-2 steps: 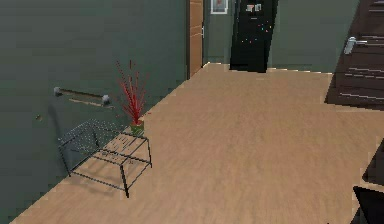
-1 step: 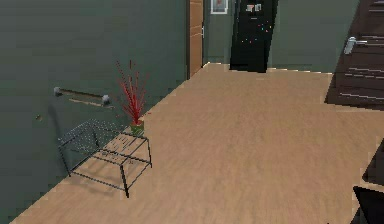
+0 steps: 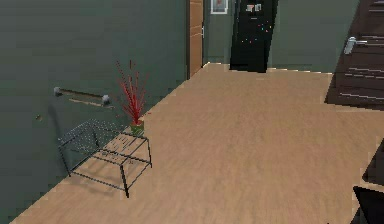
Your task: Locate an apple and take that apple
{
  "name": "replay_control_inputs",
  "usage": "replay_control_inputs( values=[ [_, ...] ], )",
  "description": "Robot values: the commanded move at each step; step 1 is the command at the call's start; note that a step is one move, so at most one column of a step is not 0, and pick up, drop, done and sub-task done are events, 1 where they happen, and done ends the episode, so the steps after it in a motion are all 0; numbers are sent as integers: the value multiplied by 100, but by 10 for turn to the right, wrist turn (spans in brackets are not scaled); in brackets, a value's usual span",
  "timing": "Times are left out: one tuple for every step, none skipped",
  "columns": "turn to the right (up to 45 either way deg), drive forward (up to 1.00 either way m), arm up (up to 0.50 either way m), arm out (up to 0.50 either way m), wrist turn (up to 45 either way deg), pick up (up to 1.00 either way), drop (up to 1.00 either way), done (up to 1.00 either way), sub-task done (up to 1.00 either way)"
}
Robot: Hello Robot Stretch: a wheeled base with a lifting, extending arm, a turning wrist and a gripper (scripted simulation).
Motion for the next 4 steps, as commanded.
replay_control_inputs(
  values=[
    [0,0,0,40,0,0,0,0,0],
    [0,0,0,0,450,0,0,0,0],
    [0,0,0,0,450,0,0,0,0],
    [0,0,0,0,450,0,0,0,0]
  ],
)
